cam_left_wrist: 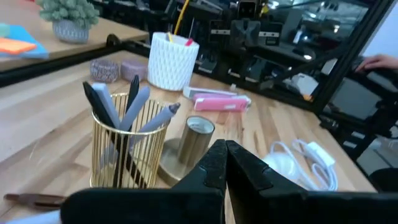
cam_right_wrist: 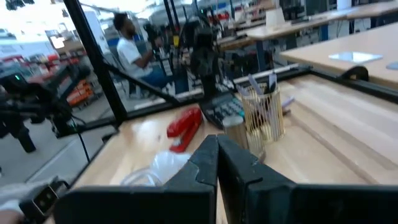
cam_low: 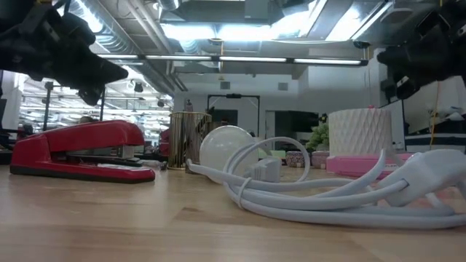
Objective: Screw lightbulb
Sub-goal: Return to Home Position
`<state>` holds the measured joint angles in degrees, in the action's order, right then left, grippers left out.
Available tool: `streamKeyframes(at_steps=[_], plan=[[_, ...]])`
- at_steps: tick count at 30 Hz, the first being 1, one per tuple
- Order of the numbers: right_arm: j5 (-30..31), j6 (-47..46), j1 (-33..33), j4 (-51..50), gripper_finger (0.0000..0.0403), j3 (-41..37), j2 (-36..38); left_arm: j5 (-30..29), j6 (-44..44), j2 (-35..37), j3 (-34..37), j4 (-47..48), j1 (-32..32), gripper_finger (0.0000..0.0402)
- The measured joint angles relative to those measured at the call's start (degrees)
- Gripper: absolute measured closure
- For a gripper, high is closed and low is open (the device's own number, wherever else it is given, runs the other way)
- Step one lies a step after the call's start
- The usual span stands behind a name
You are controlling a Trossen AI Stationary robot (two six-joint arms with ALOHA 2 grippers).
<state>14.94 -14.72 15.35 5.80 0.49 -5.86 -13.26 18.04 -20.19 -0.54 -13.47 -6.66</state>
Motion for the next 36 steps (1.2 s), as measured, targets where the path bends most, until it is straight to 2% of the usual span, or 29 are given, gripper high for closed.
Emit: streamKeyframes(at_steps=[7, 12, 25, 36], plan=[[0.00, 0.00, 0.00, 0.09, 0.0395, -0.02, 5.76, 0.00, 0.02, 3.99, 0.00, 3.98, 0.00, 0.0402], [-0.21, 0.00, 0.00, 0.16, 0.0395, -0.02, 5.76, -0.02, 0.00, 8.44, 0.00, 10.55, 0.00, 0.0402], [-0.55, 0.00, 0.00, -2.25, 0.0395, -0.02, 5.74, -0.02, 0.02, 19.82, 0.00, 10.86, 0.09, 0.0402], [-0.53, 0.02, 0.00, -2.32, 0.0395, -0.02, 5.71, -0.02, 0.02, 19.90, 0.00, 10.86, 0.09, 0.0402]])
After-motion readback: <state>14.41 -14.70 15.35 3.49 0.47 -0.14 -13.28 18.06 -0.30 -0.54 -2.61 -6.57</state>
